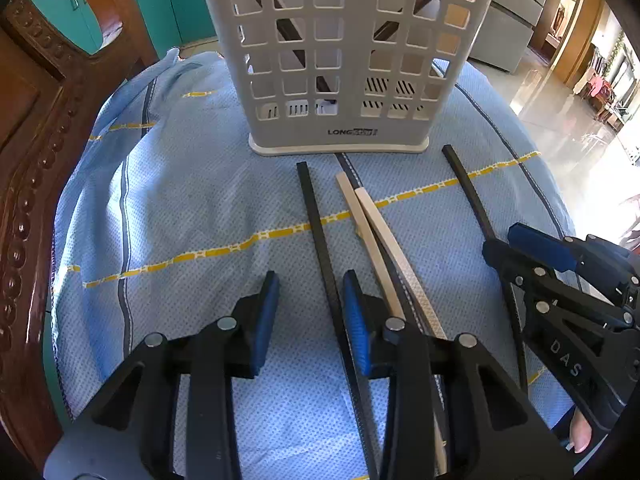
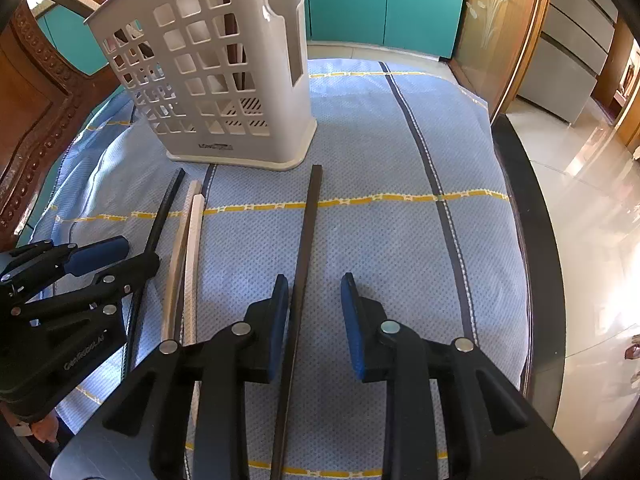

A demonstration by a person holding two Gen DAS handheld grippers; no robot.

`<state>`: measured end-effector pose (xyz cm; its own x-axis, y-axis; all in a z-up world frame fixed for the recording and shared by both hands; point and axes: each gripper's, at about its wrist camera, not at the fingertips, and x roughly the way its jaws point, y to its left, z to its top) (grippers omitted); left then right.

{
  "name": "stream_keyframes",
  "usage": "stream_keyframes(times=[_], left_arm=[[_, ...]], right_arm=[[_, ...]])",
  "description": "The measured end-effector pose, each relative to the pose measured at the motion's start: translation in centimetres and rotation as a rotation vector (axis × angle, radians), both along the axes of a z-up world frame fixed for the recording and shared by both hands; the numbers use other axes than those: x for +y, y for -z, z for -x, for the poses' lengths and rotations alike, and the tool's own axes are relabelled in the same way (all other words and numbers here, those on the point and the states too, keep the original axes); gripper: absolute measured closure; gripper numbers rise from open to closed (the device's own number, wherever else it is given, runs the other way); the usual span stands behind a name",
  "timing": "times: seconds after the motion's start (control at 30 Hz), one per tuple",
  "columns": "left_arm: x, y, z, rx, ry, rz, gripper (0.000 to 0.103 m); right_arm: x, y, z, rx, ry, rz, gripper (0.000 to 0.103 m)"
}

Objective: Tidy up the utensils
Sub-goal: 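Grasp a black chopstick with the left tool while the right grasps a dark brown one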

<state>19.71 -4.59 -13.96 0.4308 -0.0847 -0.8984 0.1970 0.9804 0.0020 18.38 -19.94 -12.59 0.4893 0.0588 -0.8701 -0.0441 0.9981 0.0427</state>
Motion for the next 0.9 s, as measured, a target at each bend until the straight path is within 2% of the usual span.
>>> stream_keyframes(times=[0.17, 0.3, 0.9], left_arm=[[0.4, 0.1, -0.2, 0.001, -0.009, -0.001, 0.062], [0.5, 0.0, -0.1, -0.004, -0.006, -0.01, 0.062], [0.4, -0.1, 0.4, -0.029, -0.028, -0.013, 0.06]], right_arm=[[0.1, 0.0, -0.2, -0.005, 0.005, 0.007, 0.075], [0.5, 0.1, -0.3, -0.018, -0.001, 0.055, 0.075], [0.4, 0.2, -1.2, -0.028, 0.014, 0.048, 0.075]])
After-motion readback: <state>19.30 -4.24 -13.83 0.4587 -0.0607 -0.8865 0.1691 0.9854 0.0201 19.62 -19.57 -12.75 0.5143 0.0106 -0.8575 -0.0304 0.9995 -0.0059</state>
